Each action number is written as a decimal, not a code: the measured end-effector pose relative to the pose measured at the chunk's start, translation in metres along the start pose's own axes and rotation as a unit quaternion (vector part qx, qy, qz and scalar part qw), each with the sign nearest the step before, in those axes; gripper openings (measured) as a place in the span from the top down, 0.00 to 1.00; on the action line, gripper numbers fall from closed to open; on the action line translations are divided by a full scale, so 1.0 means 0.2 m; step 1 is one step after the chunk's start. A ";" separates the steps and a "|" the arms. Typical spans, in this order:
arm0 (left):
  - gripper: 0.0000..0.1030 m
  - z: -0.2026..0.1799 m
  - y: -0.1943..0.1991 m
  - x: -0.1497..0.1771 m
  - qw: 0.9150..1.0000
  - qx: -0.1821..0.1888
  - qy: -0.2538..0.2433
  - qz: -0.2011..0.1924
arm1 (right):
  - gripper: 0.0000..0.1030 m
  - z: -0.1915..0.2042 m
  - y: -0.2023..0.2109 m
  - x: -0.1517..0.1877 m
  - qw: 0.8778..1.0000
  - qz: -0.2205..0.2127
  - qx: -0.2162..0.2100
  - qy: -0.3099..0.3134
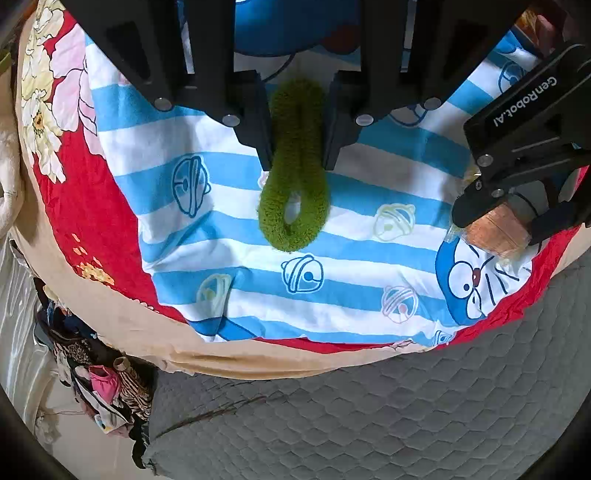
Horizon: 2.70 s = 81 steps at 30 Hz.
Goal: Organize objects
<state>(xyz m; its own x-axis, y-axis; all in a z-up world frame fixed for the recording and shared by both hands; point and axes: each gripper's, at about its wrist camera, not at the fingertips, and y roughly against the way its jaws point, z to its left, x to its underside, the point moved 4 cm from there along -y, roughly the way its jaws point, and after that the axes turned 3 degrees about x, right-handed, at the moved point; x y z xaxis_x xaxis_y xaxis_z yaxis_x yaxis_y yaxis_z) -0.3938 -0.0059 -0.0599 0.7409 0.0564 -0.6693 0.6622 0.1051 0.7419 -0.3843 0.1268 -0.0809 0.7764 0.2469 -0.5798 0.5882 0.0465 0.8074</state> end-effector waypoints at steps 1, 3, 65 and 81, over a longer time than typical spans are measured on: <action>0.19 0.00 0.00 0.00 1.000 0.000 -0.001 0.001 | 0.74 0.00 0.00 0.00 1.000 0.000 0.001 -0.001; 0.19 0.01 -0.01 0.01 1.000 0.001 -0.002 0.004 | 0.73 -0.01 0.00 0.00 1.000 0.000 0.003 -0.001; 0.07 0.11 0.48 0.16 1.000 0.017 -0.009 0.009 | 0.12 -0.06 0.67 0.09 0.996 -0.086 -0.014 -0.017; 0.07 0.16 0.82 0.17 0.999 0.010 -0.014 -0.028 | 0.07 -0.05 0.96 0.13 0.990 -0.131 -0.017 -0.038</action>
<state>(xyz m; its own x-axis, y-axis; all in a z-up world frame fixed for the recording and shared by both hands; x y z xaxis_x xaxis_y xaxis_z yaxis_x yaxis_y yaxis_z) -0.2569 -0.0186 0.0402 0.7051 0.0237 -0.7087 0.7047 0.0878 0.7041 -0.2537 0.1525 0.0613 0.6128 0.1494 -0.7760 0.7653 0.1325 0.6299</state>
